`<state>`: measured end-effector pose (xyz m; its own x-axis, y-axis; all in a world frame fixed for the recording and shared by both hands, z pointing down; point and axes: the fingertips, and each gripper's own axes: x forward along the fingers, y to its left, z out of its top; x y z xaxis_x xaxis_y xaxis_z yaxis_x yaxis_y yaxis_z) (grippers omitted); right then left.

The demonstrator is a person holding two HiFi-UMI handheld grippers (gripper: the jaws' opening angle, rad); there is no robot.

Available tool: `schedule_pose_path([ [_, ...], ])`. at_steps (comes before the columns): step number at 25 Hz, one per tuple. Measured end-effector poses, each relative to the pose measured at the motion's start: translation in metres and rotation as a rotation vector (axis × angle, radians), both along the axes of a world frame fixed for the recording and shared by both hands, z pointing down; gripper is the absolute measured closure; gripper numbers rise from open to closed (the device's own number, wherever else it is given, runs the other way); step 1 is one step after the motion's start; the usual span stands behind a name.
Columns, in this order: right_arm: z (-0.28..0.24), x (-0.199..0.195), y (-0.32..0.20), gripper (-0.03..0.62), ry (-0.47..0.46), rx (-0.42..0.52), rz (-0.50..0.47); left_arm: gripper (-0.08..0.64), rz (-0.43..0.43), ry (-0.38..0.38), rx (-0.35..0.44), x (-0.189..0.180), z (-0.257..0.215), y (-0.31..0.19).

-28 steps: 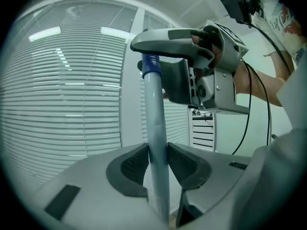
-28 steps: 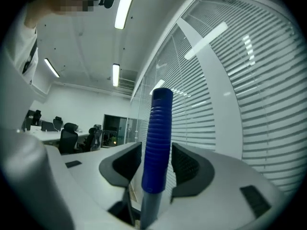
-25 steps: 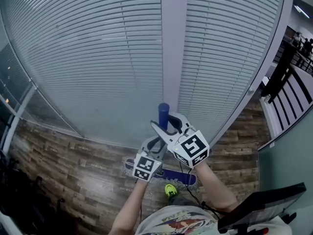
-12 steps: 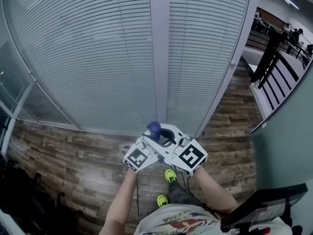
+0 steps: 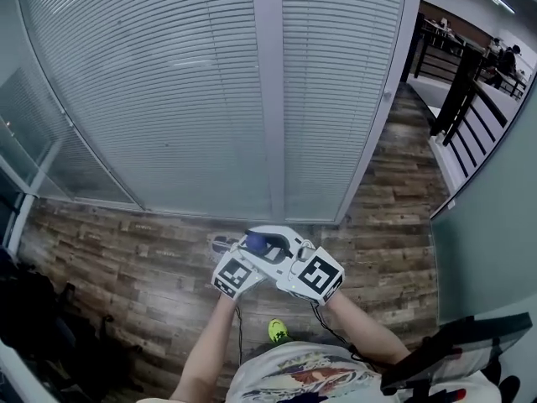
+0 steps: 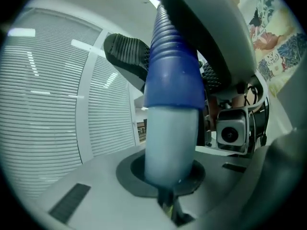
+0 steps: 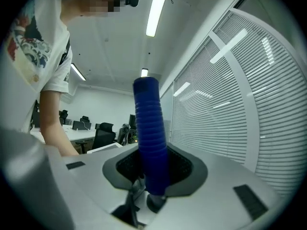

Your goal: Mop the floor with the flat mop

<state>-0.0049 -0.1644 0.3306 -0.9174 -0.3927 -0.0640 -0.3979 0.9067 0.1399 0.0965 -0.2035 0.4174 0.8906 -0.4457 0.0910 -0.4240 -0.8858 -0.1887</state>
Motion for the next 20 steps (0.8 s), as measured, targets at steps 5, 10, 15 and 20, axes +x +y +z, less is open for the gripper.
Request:
schedule_pose_path([
  [5, 0.027, 0.029, 0.084, 0.466, 0.015, -0.038, -0.063, 0.546, -0.055, -0.076, -0.015, 0.027, 0.033, 0.074],
  [10, 0.057, 0.069, 0.181, 0.453, 0.032, -0.062, -0.127, 0.543, -0.138, -0.148, 0.009, 0.06, 0.069, 0.158],
  [15, 0.087, 0.126, 0.275, 0.443, 0.02, -0.063, -0.146, 0.543, -0.157, -0.223, 0.044, 0.112, 0.102, 0.246],
  [20, 0.099, 0.179, 0.363, 0.436, 0.052, -0.069, -0.19, 0.543, -0.185, -0.234, 0.046, 0.161, 0.11, 0.333],
])
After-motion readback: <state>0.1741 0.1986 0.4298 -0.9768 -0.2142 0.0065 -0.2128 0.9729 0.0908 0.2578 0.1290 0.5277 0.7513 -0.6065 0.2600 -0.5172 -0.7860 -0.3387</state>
